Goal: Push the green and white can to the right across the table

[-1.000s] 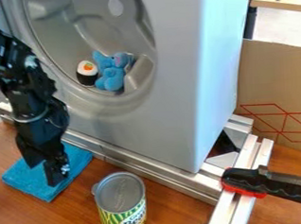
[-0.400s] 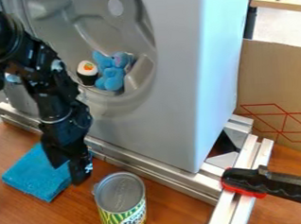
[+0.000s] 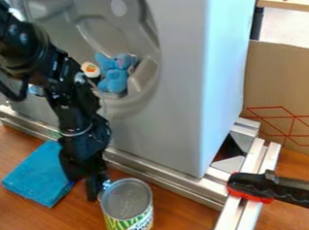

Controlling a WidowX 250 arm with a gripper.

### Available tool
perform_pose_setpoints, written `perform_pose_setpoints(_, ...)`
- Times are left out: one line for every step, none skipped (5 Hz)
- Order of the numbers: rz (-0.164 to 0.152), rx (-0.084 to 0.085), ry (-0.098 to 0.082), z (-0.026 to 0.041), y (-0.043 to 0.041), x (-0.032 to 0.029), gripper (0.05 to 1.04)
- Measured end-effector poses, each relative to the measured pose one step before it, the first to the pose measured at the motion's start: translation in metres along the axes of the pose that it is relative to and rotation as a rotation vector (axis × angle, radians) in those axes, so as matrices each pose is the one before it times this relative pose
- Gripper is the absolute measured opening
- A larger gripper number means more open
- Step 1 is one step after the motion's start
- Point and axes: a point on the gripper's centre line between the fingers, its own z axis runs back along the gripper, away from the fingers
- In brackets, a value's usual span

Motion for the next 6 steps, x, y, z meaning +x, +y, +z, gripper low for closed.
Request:
perform_pose_setpoints(-0.038, -0.0401, -0.0022, -0.00748, -0.02747, 0.00065, 0.999)
perform_pose_setpoints(-0.0892, -0.0065, 0.0023, 0.00042, -0.03258, 0.00226, 0.999)
perform_pose_setpoints(-0.0406, 0.0231, -0.029, 0.01006, -0.01925, 0.00487, 0.999)
perform_pose_setpoints(0.041, 0.0321, 0.0212, 0.005, 0.00254, -0.00836, 0.999)
perform_pose_setpoints(0.0779, 0.0695, -0.0012, 0.01359, 0.01768, -0.01145, 0.999)
perform_pose_setpoints(0.0469, 0.036, -0.0169, 0.0157, 0.01648, -0.0091, 0.999)
